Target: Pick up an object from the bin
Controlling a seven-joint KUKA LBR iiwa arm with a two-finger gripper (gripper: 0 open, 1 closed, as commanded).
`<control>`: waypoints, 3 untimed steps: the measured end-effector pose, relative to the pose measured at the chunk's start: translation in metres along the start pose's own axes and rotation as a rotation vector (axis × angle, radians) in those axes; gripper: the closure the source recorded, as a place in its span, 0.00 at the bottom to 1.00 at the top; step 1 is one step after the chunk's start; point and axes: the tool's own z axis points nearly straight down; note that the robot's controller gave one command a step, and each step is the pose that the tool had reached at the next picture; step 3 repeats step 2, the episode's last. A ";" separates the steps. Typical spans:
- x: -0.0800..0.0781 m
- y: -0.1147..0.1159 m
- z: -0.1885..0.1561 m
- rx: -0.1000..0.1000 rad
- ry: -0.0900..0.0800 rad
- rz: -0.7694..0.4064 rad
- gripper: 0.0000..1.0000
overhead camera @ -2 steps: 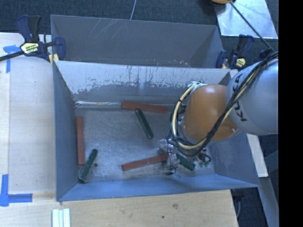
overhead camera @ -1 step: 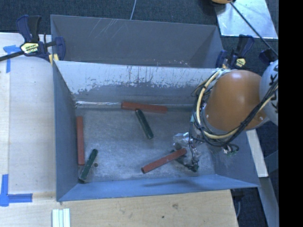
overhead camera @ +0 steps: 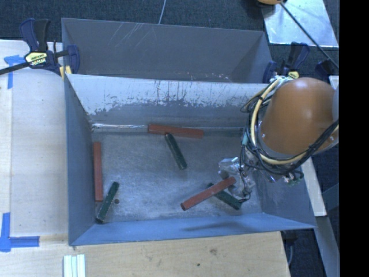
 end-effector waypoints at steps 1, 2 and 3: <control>-0.001 0.001 -0.006 -0.005 0.008 0.003 1.00; -0.038 0.009 -0.057 -0.001 0.000 -0.186 1.00; -0.038 0.009 -0.057 -0.001 0.000 -0.186 1.00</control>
Offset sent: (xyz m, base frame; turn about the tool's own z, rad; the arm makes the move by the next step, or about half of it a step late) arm 0.0283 0.0255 0.0573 -0.1903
